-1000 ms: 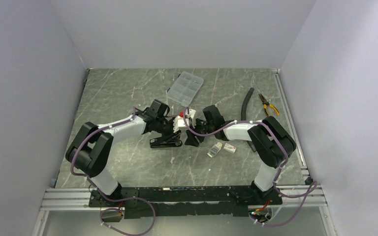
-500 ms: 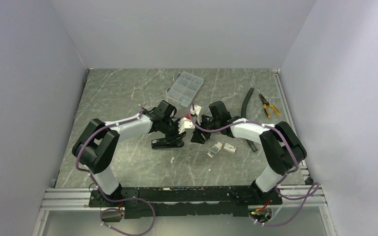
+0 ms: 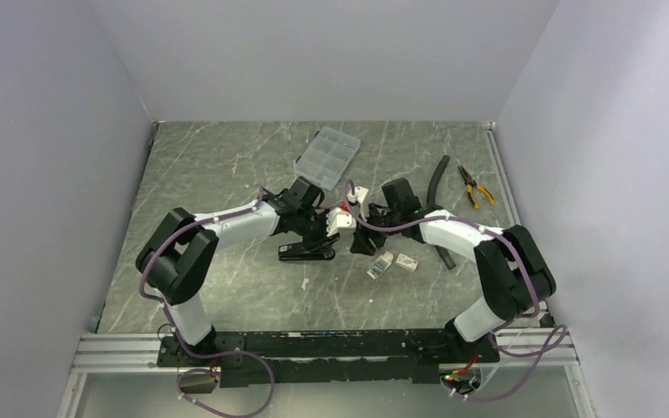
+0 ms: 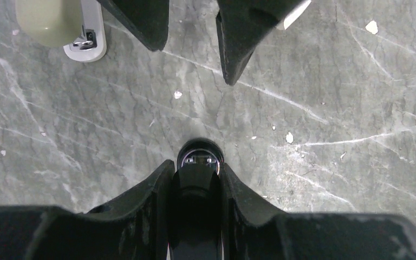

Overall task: Load the staples into the stapler
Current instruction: Close the stapler at the center of the board.

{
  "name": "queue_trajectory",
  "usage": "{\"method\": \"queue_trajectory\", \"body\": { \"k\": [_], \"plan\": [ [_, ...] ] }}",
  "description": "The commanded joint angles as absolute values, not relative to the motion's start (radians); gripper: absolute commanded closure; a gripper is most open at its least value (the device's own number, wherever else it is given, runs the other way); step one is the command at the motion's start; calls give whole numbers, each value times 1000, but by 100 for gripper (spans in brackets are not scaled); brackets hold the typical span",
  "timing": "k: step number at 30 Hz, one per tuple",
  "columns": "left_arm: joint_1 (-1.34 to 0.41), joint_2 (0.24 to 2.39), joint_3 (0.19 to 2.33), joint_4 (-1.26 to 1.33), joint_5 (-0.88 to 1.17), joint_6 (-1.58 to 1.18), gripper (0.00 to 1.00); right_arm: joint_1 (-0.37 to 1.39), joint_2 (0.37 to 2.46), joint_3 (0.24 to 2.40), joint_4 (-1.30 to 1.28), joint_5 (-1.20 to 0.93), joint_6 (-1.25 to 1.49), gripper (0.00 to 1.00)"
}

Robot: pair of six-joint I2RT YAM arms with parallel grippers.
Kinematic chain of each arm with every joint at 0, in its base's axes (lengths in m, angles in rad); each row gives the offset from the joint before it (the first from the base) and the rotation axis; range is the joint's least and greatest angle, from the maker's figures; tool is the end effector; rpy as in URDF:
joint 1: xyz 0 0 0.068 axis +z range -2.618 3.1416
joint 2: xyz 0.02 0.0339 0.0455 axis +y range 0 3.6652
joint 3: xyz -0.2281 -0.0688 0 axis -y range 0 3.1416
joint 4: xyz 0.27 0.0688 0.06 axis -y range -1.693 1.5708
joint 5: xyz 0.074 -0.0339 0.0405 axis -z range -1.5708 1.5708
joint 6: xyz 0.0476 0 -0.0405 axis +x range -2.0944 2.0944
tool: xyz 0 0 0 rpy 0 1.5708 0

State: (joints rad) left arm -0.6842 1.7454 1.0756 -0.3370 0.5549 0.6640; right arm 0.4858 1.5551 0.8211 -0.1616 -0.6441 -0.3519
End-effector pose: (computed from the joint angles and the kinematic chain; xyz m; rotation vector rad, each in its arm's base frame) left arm 0.2707 -0.2531 0.1208 1.7188 1.8214 -0.7181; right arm 0.2759 0.1780 0.1178 -1.2245 2.0640 0.8495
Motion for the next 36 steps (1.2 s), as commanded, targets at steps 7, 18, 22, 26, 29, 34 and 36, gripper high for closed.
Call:
{"method": "queue_trajectory", "body": {
  "k": [7,18,22,26,29,34,36],
  "plan": [
    [-690,1704,1059,-431,460,671,58,413,1436,867,-95,-720,-367,47],
    [-690,1617,1080,-461,483,676,5,386,1420,854,-90,-701,-378,48],
    [-674,1582,1078,-485,491,695,6,375,1411,849,-86,-695,-380,49],
    [-625,1580,1087,-508,524,714,17,369,1417,850,-88,-696,-382,50],
    [-608,1608,1124,-547,540,728,32,365,1423,848,-87,-698,-383,51],
    [-607,1642,1144,-556,557,726,39,357,1430,848,-90,-702,-384,51],
    [-607,1648,1143,-551,560,722,40,353,1431,847,-91,-705,-385,52]
  ]
}}
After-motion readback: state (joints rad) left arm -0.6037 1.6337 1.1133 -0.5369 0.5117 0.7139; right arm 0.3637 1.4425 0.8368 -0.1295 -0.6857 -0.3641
